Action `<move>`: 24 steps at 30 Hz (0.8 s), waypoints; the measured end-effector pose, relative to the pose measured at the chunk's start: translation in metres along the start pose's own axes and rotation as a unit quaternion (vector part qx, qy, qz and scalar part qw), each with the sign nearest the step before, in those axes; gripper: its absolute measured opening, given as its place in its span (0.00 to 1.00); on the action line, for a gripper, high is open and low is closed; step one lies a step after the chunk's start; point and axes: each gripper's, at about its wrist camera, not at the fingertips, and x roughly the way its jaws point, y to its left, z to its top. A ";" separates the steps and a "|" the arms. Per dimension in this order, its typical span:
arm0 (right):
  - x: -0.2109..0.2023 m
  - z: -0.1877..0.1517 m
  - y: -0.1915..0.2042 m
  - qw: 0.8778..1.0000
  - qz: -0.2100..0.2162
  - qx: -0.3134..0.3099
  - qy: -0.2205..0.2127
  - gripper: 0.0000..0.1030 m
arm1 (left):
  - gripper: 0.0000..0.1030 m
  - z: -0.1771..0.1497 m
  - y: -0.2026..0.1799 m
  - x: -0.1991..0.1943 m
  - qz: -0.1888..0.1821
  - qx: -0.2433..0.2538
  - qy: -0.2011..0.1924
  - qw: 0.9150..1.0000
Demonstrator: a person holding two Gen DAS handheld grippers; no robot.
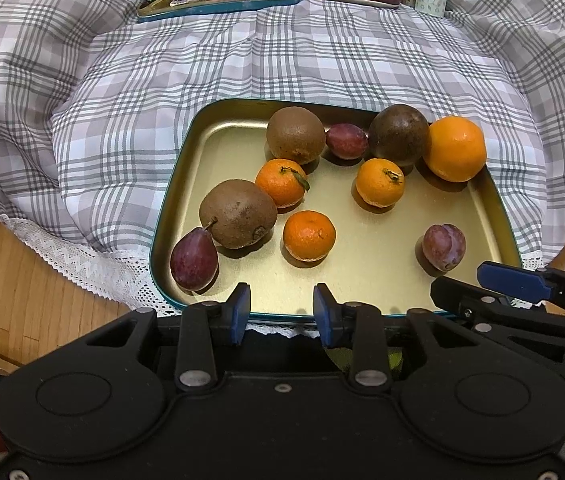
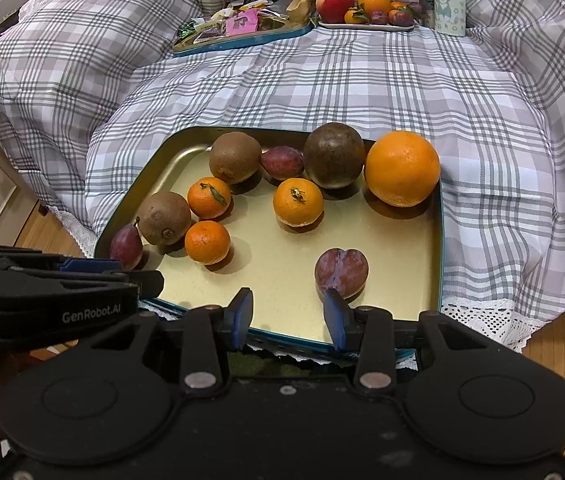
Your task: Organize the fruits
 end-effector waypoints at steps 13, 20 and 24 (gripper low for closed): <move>0.001 0.000 0.001 1.000 0.000 0.005 0.003 0.41 | 0.41 0.001 0.000 0.001 -0.002 -0.001 0.004 1.000; 0.002 0.001 0.000 1.000 0.000 0.007 0.003 0.41 | 0.41 0.001 -0.001 0.002 -0.001 -0.002 0.005 1.000; 0.002 0.002 0.000 1.000 0.001 0.008 0.003 0.41 | 0.41 0.001 -0.001 0.002 -0.001 -0.002 0.005 1.000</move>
